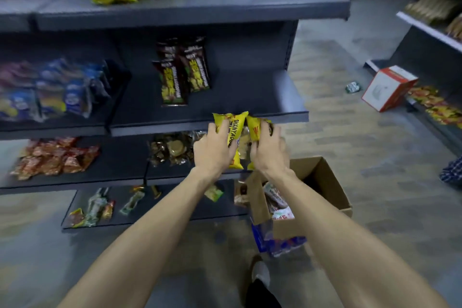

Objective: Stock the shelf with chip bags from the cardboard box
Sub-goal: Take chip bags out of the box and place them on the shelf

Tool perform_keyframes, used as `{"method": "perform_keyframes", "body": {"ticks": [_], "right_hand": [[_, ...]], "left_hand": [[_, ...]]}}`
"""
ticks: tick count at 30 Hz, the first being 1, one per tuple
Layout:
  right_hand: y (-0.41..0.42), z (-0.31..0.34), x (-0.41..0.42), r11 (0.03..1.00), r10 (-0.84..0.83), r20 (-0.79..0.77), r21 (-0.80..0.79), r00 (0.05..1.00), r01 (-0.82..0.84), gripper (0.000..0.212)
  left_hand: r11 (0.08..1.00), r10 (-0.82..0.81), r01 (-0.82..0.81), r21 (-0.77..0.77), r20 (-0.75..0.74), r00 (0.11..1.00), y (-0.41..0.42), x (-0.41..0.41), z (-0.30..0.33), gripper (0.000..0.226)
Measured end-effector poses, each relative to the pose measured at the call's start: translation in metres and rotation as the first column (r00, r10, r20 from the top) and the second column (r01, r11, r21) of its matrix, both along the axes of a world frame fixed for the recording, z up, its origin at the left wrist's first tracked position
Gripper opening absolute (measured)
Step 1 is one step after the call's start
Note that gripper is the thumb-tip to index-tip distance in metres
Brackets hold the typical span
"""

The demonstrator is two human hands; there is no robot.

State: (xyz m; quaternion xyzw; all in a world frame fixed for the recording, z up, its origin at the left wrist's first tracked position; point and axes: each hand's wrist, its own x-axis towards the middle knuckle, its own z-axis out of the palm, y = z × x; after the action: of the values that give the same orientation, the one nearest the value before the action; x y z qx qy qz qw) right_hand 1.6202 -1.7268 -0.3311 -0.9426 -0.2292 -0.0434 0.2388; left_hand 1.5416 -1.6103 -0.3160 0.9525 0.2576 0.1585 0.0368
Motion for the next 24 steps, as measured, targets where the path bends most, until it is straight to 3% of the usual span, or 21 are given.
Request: {"method": "perform_keyframes", "body": {"ticks": [7,12,24], "right_hand": [[0.048,0.110,-0.008,0.977,0.080,0.310,0.163,0.947,-0.136,0.057],[0.075,0.185,0.013,0.963,0.080,0.443,0.198,0.893,-0.184,0.057],[0.146,0.257,0.085,0.886,0.162,0.507,0.304,0.847,-0.351,0.055]], "left_hand": [[0.975,-0.053,-0.019,0.221,0.317,0.947,0.050,-0.018,0.103,0.053],[0.966,-0.066,-0.065,0.250,0.481,0.874,0.070,0.003,0.166,0.051],[0.950,-0.022,-0.162,0.268,0.572,0.820,0.130,0.062,0.238,0.051]]}}
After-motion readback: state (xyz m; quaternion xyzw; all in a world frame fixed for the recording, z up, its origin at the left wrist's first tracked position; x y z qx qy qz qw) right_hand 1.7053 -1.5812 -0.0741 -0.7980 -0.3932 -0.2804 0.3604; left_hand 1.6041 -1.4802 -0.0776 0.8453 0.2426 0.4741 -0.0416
